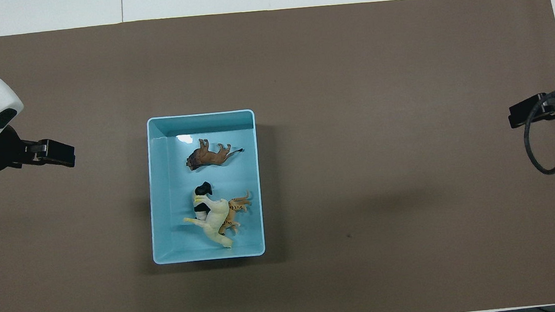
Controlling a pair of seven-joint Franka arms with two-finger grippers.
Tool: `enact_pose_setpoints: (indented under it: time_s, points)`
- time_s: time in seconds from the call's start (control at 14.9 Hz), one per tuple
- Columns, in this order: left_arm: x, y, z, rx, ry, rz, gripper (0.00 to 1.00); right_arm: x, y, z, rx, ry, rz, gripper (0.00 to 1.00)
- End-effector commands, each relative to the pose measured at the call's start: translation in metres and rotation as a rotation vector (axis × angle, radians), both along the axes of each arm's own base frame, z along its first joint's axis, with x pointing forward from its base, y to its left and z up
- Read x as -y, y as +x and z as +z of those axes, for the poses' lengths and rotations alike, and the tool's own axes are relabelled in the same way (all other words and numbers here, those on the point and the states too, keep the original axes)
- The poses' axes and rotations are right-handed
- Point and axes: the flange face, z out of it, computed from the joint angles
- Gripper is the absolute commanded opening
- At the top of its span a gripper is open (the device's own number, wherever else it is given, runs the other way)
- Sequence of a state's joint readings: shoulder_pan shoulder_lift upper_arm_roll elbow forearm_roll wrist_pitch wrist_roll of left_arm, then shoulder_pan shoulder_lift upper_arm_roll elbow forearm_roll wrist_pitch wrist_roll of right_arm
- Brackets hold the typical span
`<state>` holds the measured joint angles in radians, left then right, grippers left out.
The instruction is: Put all toys into storage box
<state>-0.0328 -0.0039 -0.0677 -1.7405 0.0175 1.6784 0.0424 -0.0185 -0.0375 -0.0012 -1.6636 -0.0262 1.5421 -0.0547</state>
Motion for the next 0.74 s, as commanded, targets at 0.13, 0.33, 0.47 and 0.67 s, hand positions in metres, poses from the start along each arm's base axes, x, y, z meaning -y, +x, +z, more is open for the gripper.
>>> enact_pose_setpoints:
  time_s: [0.13, 0.33, 0.47, 0.67]
  points:
    - [-0.0027, 0.004, 0.0008, 0.025, -0.011, -0.003, 1.0, 0.0053, -0.0062, 0.0061, 0.009, 0.058, -0.041, 1.0]
    - [-0.0026, 0.0036, 0.0016, 0.026, -0.013, -0.001, 1.0, 0.0057, -0.005, 0.0065, 0.015, 0.055, -0.038, 1.0]
    - [-0.0035, 0.0034, 0.0008, 0.023, -0.013, 0.0, 1.0, 0.0059, -0.0048, 0.0066, 0.017, 0.053, -0.036, 1.0]
    - [-0.0018, 0.0029, 0.0016, 0.025, -0.013, -0.003, 1.0, 0.0061, -0.0044, 0.0058, 0.015, 0.052, -0.038, 1.0]
